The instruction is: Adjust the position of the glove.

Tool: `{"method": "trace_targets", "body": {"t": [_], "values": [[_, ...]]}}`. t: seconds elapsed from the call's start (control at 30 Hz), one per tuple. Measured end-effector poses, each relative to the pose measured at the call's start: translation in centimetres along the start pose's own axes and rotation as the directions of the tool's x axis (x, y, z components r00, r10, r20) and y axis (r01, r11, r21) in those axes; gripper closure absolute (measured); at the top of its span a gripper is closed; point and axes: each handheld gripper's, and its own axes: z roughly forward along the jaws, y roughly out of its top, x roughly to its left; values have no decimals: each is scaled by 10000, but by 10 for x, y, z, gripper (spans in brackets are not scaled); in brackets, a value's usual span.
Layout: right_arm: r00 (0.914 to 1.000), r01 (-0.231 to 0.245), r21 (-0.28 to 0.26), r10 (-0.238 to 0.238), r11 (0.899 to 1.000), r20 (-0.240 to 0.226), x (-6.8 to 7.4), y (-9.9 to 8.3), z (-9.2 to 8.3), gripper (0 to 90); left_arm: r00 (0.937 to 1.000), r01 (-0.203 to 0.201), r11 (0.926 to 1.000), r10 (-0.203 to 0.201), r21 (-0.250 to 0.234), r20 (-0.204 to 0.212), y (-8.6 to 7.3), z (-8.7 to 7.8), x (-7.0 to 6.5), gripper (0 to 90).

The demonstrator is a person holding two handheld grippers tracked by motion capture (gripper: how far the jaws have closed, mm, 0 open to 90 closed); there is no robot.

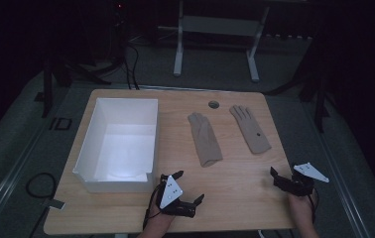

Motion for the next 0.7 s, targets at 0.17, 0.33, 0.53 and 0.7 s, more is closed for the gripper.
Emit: {"method": "trace_targets", "body": {"t": [0.17, 0.33, 0.53, 0.7], "values": [[10000, -12, 115, 12, 9999, -6, 0, 0, 0, 110, 10000, 28, 10000, -28, -2, -1, 0, 0, 0, 4], [9931, -103, 1440, 270, 9895, -1141, 0, 0, 6, 154, 10000, 33, 10000, -33, -2, 13, 0, 0, 0, 4], [9947, -190, 1575, 347, 9873, -969, 7, 11, 6, 132, 10000, 1, 10000, -1, -3, 49, 0, 0, 0, 4], [9948, -108, 1345, 244, 9909, -993, 11, 22, 2, 124, 10000, 16, 10000, -16, -5, 42, 0, 0, 0, 4]]}}
